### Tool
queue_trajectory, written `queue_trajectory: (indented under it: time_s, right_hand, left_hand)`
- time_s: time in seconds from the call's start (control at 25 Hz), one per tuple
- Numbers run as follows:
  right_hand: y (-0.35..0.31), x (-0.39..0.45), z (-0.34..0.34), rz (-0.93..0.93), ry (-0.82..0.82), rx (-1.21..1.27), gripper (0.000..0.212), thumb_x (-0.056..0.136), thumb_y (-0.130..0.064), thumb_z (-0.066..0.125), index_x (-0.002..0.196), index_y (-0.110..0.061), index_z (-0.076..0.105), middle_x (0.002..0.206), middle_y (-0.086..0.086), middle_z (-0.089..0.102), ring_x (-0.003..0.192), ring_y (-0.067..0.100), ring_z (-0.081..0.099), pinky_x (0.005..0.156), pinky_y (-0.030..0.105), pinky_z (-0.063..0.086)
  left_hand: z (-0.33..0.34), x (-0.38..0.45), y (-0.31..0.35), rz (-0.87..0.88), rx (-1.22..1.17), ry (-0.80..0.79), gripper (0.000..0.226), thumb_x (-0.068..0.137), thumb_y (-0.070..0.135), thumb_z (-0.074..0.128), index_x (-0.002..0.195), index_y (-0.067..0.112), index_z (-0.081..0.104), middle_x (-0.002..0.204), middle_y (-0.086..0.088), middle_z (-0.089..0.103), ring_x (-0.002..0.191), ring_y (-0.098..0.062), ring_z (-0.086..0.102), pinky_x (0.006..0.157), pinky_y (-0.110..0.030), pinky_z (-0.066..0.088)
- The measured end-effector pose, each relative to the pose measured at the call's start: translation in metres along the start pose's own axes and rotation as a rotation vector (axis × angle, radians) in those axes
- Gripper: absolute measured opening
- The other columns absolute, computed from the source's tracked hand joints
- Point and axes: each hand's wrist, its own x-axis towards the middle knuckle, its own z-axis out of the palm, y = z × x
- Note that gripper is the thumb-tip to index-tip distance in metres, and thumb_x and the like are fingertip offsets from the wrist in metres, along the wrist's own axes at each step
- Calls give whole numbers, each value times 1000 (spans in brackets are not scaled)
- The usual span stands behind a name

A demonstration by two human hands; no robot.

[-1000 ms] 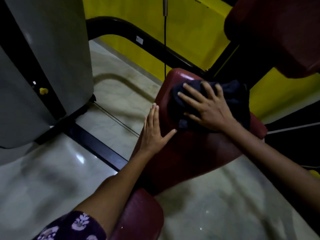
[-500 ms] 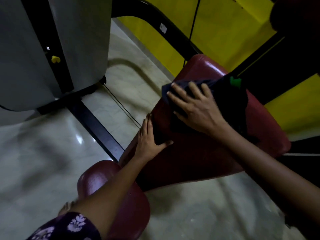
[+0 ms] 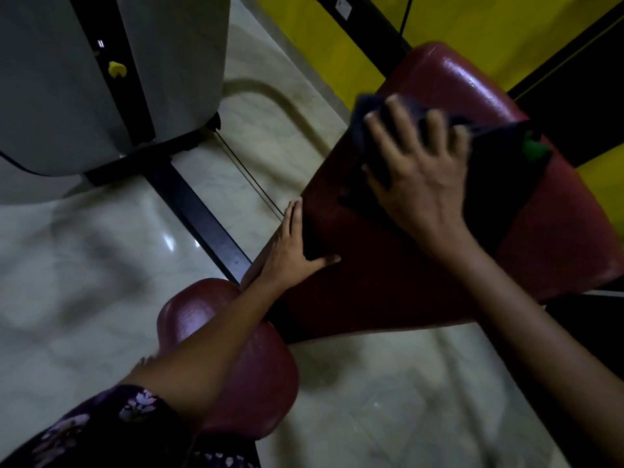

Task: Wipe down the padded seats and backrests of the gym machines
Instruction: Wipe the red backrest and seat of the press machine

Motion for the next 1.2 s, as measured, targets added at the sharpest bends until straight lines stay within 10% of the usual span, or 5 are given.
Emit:
queue_trajectory:
  time_s: [0.32, 0.52, 0.72, 0.96, 1.2]
  right_hand:
    - [-51, -55, 9, -282, -62, -92, 58, 75, -33, 63, 131, -22, 57, 140, 2, 52, 116, 30, 35, 93, 39, 26]
    - [-35, -46, 1, 263, 50, -124, 49, 96, -44, 43, 141, -25, 44, 146, 1, 44, 118, 29, 32, 94, 43, 23]
    - [-85, -82, 29, -334, -60, -158, 53, 82, -27, 51, 134, -19, 49, 142, 0, 50, 118, 30, 36, 93, 39, 26]
    - [-43, -28, 5, 114, -7, -113, 53, 95, -39, 46, 143, -19, 39, 149, 5, 39, 124, 33, 27, 98, 45, 19]
    - [-45, 1, 11, -325, -148, -69, 59, 81, -37, 38, 132, -9, 50, 137, 14, 52, 131, 36, 32, 107, 42, 9]
  left_hand:
    - [3, -7, -18, 57, 119, -29, 135, 56, 74, 67, 145, 23, -21, 159, -3, -13, 147, -16, -7, 117, -47, 18]
    - [9, -14, -33, 118, 192, -31, 126, 66, 74, 58, 142, 22, -28, 154, 5, -25, 146, -14, -11, 117, -48, 18]
    - [10, -21, -61, 149, 266, -101, 123, 73, 58, 69, 140, 23, -28, 155, -3, -24, 146, -19, -11, 118, -44, 15]
    - [-1, -17, -81, 209, 278, -186, 121, 77, 49, 68, 136, 35, -37, 153, 7, -31, 146, -15, -12, 116, -48, 20]
    - [-6, -16, -90, 188, 265, -211, 105, 86, 45, 60, 144, 17, -23, 156, -2, -22, 147, -18, -7, 119, -40, 10]
